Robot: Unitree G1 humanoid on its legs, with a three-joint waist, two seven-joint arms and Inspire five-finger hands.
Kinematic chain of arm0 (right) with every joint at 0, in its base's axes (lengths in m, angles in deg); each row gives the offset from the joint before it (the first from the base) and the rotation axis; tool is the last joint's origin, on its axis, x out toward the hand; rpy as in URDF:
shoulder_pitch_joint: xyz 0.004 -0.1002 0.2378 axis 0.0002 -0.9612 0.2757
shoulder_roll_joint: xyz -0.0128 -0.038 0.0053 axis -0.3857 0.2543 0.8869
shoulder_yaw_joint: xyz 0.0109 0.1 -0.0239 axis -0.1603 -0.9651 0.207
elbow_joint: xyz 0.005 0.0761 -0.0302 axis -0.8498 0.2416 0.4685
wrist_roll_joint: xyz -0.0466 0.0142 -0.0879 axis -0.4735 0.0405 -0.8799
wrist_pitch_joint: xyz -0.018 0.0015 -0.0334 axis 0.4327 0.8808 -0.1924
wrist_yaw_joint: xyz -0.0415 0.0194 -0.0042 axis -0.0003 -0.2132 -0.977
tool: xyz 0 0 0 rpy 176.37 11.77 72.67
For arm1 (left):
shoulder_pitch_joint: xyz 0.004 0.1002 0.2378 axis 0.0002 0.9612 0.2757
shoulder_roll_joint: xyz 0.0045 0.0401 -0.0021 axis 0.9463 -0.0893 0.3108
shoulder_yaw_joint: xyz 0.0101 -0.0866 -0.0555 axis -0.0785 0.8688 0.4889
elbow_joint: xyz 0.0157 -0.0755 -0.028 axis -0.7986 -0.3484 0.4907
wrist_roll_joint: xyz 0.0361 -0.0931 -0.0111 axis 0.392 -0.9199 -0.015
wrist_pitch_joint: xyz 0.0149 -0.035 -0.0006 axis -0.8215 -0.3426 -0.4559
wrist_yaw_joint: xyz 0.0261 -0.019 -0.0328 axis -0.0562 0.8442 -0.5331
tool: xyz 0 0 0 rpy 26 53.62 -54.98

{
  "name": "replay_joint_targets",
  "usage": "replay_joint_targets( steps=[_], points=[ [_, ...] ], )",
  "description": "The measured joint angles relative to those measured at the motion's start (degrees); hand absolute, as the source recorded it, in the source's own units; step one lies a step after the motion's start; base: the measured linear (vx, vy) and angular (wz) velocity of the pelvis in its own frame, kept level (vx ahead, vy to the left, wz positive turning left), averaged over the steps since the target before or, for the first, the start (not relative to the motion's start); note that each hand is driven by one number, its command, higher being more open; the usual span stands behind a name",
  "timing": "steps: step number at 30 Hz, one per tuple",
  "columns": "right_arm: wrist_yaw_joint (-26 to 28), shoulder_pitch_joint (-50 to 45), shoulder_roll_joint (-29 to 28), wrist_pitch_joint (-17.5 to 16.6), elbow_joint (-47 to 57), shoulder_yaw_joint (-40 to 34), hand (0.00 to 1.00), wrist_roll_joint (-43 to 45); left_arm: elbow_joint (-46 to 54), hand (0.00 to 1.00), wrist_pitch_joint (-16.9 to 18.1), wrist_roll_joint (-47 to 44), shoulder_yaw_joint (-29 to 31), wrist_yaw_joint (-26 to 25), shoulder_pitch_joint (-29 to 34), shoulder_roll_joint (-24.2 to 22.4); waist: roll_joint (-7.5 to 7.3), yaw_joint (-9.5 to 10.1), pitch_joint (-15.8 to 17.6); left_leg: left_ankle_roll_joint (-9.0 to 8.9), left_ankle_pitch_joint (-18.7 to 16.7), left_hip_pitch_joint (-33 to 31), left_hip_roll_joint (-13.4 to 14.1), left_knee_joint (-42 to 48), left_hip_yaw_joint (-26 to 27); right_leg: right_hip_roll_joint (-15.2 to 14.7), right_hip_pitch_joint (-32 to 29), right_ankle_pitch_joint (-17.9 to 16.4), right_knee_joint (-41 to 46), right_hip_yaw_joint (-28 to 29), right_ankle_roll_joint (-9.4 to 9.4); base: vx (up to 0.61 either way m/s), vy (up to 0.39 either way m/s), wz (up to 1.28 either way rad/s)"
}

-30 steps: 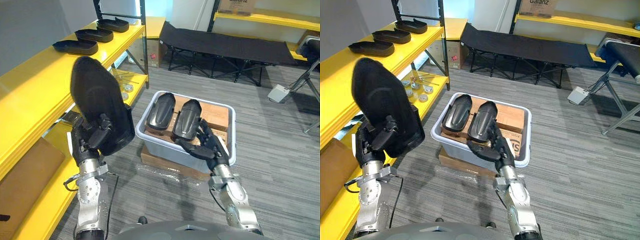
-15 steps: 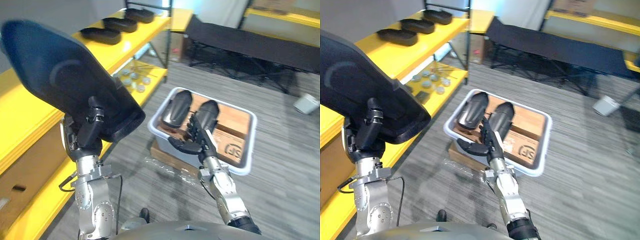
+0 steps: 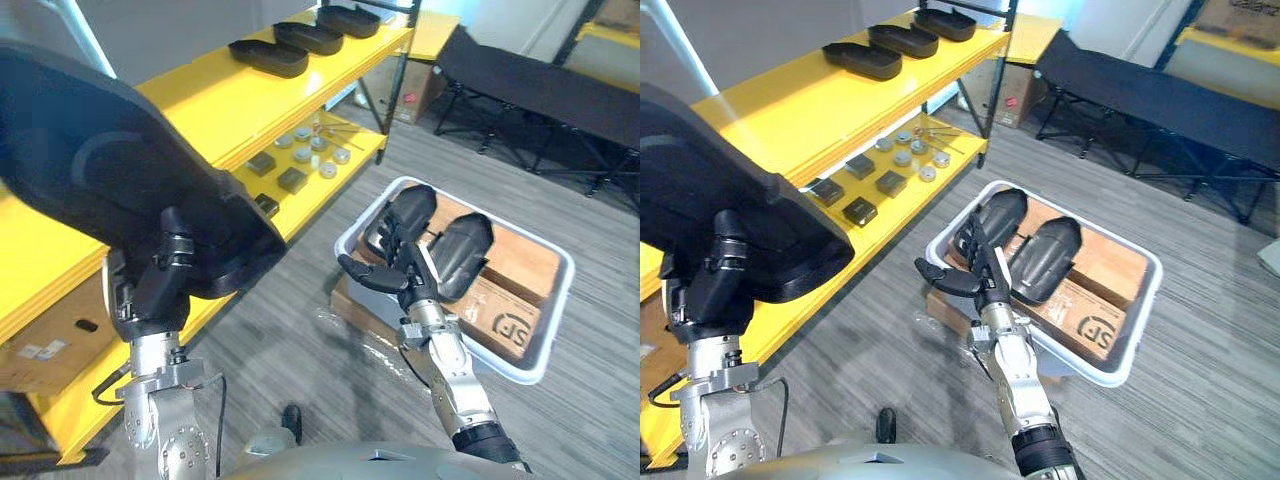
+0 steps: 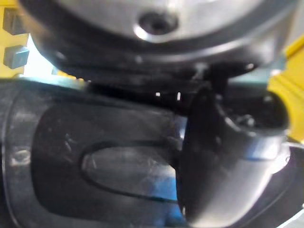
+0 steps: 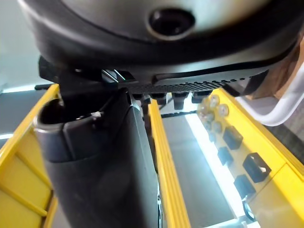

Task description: Walk over and take three plastic housings, then place them on the shelf

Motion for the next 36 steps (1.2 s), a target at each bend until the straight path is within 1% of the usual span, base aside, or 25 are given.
replay_joint_targets(
  steps=[2, 4, 5, 6, 7, 8, 10, 11, 13, 14, 15, 19, 20, 22, 25, 27, 28, 29, 30, 31, 32, 33, 34, 35, 36],
  points=[
    [-1.24, -1.11, 0.15, -0.02, 0.38, -2.32, 1.0, -1.32, -0.14, 0.0, -0.65, 0.04, -0.96, 1.48, -0.14, 0.41, 0.33, 0.1, 0.25, 0.54, 1.51, -0.05, -1.36, -0.98, -2.83, -1.57, -0.26, -1.12, 3.01, 0.11, -0.26, 0.09, 0.122, 0.76],
    [-1.7, -2.01, 0.07, -0.04, 0.39, -3.78, 1.0, -1.19, -1.06, 0.0, -0.97, 0.02, -1.1, 2.46, -0.23, 1.01, 0.44, 0.0, 0.34, 1.11, 1.96, -0.04, -2.56, -1.05, -5.04, -4.01, -1.78, -3.13, 9.36, 1.83, -0.92, 0.12, 0.094, 0.71],
    [-1.9, -3.1, -0.2, -0.1, 0.43, -4.86, 1.0, -0.8, -2.25, 0.0, -1.02, 0.01, -1.48, 3.02, -0.48, 1.79, 0.51, -0.44, 0.34, 1.31, 2.05, 0.22, -3.17, -0.81, -7.48, -5.62, -3.22, -4.14, 15.25, 5.45, -2.18, 0.12, 0.06, 0.95],
    [-2.2, -4.34, -0.69, -0.2, 0.51, -5.46, 1.0, -0.75, -3.07, 0.0, -1.02, 0.01, -2.22, 3.06, -0.73, 2.65, 0.34, -1.5, 0.44, 1.71, 2.18, 0.54, -3.54, -0.8, -10.13, -6.31, -5.19, -6.55, 21.08, 10.94, -3.63, 0.11, 0.04, 1.07],
    [-2.28, -5.29, -1.01, -0.28, 1.03, -5.61, 1.0, -0.7, -3.52, 0.0, -1.02, 0.01, -2.4, 3.08, -1.15, 3.13, 0.08, -1.89, 0.51, 1.75, 2.2, 0.63, -3.77, -0.77, -11.38, -5.86, -5.57, -8.34, 22.46, 13.69, -3.26, 0.12, -0.024, 1.15],
    [-2.21, -7.6, -1.6, -0.36, 2.73, -5.47, 1.0, -0.68, -4.64, 0.0, -1.0, -0.03, -2.84, 3.08, -2.09, 3.83, -0.47, -2.11, 0.44, 1.82, 2.29, 0.75, -4.21, -0.65, -13.25, -4.34, -6.1, -11.0, 23.18, 17.8, -2.96, 0.09, -0.048, 0.85],
    [-1.64, -7.9, -2.04, -0.45, 3.56, -4.43, 1.0, -0.78, -4.78, 0.0, -0.94, -0.02, -2.86, 2.68, -2.12, 3.87, -1.07, -2.28, 0.67, 1.76, 2.24, 0.65, -4.86, -0.05, -13.95, -3.53, -6.69, -11.45, 21.21, 18.51, -3.21, 0.06, -0.073, 0.43],
    [-0.22, -7.62, -1.86, -0.47, 4.15, -3.91, 1.0, -0.79, -4.89, 0.0, -0.9, 0.01, -3.39, 2.07, -2.21, 3.87, -1.7, -2.12, 0.54, 1.16, 1.81, -0.14, -5.31, 1.15, -13.86, -3.29, -6.46, -11.66, 19.19, 18.01, -2.97, 0.02, -0.114, 0.03],
    [1.72, -7.06, -1.54, -0.56, 4.92, -3.53, 1.0, -0.82, -4.92, 0.0, -0.9, 0.21, -4.3, 1.57, -2.26, 4.09, -0.76, -1.53, 0.96, 0.64, 1.54, -1.96, -4.73, 2.72, -13.33, -1.97, -5.78, -11.63, 15.2, 18.6, -2.37, -0.01, -0.122, -0.09],
    [2.92, -7.08, -1.32, -0.55, 4.96, -3.45, 1.0, -0.92, -4.96, 0.0, -0.9, 1.71, -5.13, 0.88, -2.24, 4.2, -0.26, -1.34, 1.28, 0.1, 1.43, -2.53, -4.29, 3.41, -13.16, -1.26, -4.96, -11.27, 12.84, 18.59, -1.11, -0.07, -0.136, -0.12],
    [3.58, -7.45, -0.58, -0.54, 4.96, -3.0, 1.0, -0.98, -5.01, 0.0, -0.91, 2.47, -5.89, 0.51, -2.05, 4.23, 0.01, -1.32, 1.5, -0.36, 1.42, -2.38, -3.85, 3.62, -13.13, -0.72, -3.91, -11.17, 11.19, 18.54, -0.54, -0.08, -0.134, -0.13],
    [3.93, -7.86, 1.33, -0.56, 5.03, -2.61, 1.0, -0.99, -4.98, 0.0, -0.9, 2.47, -6.68, -0.13, -2.01, 4.22, 0.6, -1.73, 1.59, -1.78, 1.08, -1.98, -2.14, 3.09, -12.54, 0.93, -2.9, -11.13, 9.75, 18.64, -0.38, -0.1, -0.072, -0.08],
    [3.87, -7.9, 1.53, -0.57, 5.04, -2.8, 1.0, -0.92, -4.98, 0.0, -0.9, 2.48, -6.68, -0.34, -1.97, 4.22, 0.69, -1.8, 1.61, -1.76, 1.07, -1.98, -1.79, 3.04, -11.97, 1.07, -2.9, -11.14, 9.83, 18.58, -0.39, -0.11, -0.039, 0.02],
    [3.42, -7.99, 2.22, -1.18, 5.04, -3.1, 1.0, -0.72, -4.8, 0.0, -0.89, 2.5, -6.66, -1.58, -1.84, 4.18, 0.7, -1.88, 1.65, -1.73, 1.15, -2.02, -0.77, 3.08, -7.8, 0.57, -3.14, -11.68, 10.87, 17.98, -0.37, -0.07, -0.003, 0.14],
    [2.15, -7.89, 1.7, -2.66, 5.31, -2.97, 1.0, -0.33, -4.05, 0.0, -0.87, 2.5, -6.19, -2.37, -1.43, 3.9, 0.42, -1.31, 1.81, -1.09, 1.33, -2.14, -1.68, 3.93, -6.67, -1.24, -3.48, -13.18, 12.73, 17.3, -0.07, -0.01, 0.043, 0.17],
    [0.16, -6.65, 0.45, -3.38, 5.34, -2.9, 1.0, -0.31, -2.36, 0.0, -0.87, 2.6, -4.71, -2.61, -1.35, 2.89, -0.16, -1.02, 2.07, 0.02, -1.06, -4.44, -3.48, 8.22, -6.84, -3.66, -3.95, -14.73, 15.01, 16.24, -0.18, 0.04, 0.111, 0.27],
    [-0.63, -6.47, 0.14, -3.59, 5.33, -2.92, 1.0, -0.34, -1.82, 0.0, -0.88, 2.71, -4.41, -2.67, -1.36, 2.79, -0.47, -0.75, 2.19, 0.45, -1.9, -4.97, -4.03, 9.37, -6.79, -4.35, -3.91, -14.9, 15.26, 16.07, -0.42, 0.09, 0.137, 0.24],
    [-2.32, -6.43, 0.01, -4.19, 5.26, -3.16, 1.0, -0.35, -0.91, 0.0, -0.84, 4.1, -3.87, -2.84, -1.38, 2.67, -0.63, -0.43, 2.32, 1.07, -3.38, -5.0, -4.67, 10.82, -6.03, -5.41, -3.91, -14.88, 17.79, 15.97, -0.74, 0.11, 0.164, 0.2],
    [-3.55, -6.42, 0.03, -4.27, 5.19, -3.18, 1.0, -0.32, -0.8, 0.0, -0.69, 5.01, -3.38, -2.9, -1.49, 2.38, -0.64, -0.24, 2.41, 1.78, -4.21, -4.49, -5.58, 11.54, -6.38, -7.94, -6.95, -13.81, 26.34, 16.2, -2.52, 0.11, 0.137, 0.23],
    [-4.02, -6.52, -0.14, -4.3, 5.19, -3.24, 1.0, -0.22, -0.8, 0.0, -0.69, 5.13, -3.33, -3.0, -1.48, 2.44, -0.58, -0.28, 2.43, 2.17, -4.46, -3.72, -5.92, 11.42, -6.69, -9.05, -8.72, -12.56, 31.31, 16.63, -4.56, 0.12, 0.154, 0.21],
    [-4.51, -6.62, -0.51, -4.56, 5.19, -3.4, 1.0, 0.93, -0.61, 0.0, -0.55, 6.58, -3.15, -3.59, -1.49, 2.82, -0.69, -0.33, 2.56, 2.91, -5.08, -1.81, -6.24, 10.83, -7.07, -10.56, -12.12, -8.53, 39.32, 18.84, -8.84, 0.18, 0.146, 0.08],
    [-4.5, -6.51, -1.27, -4.99, 5.14, -3.56, 1.0, 1.44, -0.43, 0.0, -0.18, 7.87, -2.8, -4.68, -1.49, 3.74, -0.83, -0.29, 2.8, 3.83, -5.58, 0.27, -6.27, 9.96, -7.51, -11.29, -15.5, -6.49, 45.53, 21.51, -7.89, 0.21, 0.125, 0.01],
    [-4.25, -6.42, -1.78, -5.22, 5.16, -3.58, 1.0, 1.49, -0.43, 0.0, 0.23, 9.03, -2.46, -5.73, -1.49, 4.25, -0.81, -0.47, 2.82, 4.24, -5.87, 0.86, -6.19, 9.88, -7.64, -11.06, -16.88, -7.4, 47.57, 22.04, -8.01, 0.23, 0.081, -0.1],
    [-3.34, -5.72, -2.36, -5.41, 5.18, -3.55, 1.0, 1.87, -0.38, 0.0, 0.54, 11.3, -1.45, -8.49, -1.56, 4.49, -0.85, -0.79, 2.79, 4.91, -6.39, 2.19, -5.57, 9.76, -7.71, -9.53, -18.57, -10.19, 48.06, 22.31, -7.27, 0.22, 0.066, -0.13],
    [-2.51, -4.57, -2.51, -5.41, 5.31, -3.48, 1.0, 2.43, -0.39, 0.0, 0.54, 12.73, -0.56, -11.12, -1.7, 4.63, -0.51, -1.28, 2.95, 4.86, -7.11, 3.28, -4.68, 9.66, -7.72, -7.13, -19.68, -12.36, 44.98, 21.33, -6.57, 0.21, 0.06, -0.17]
  ],
)
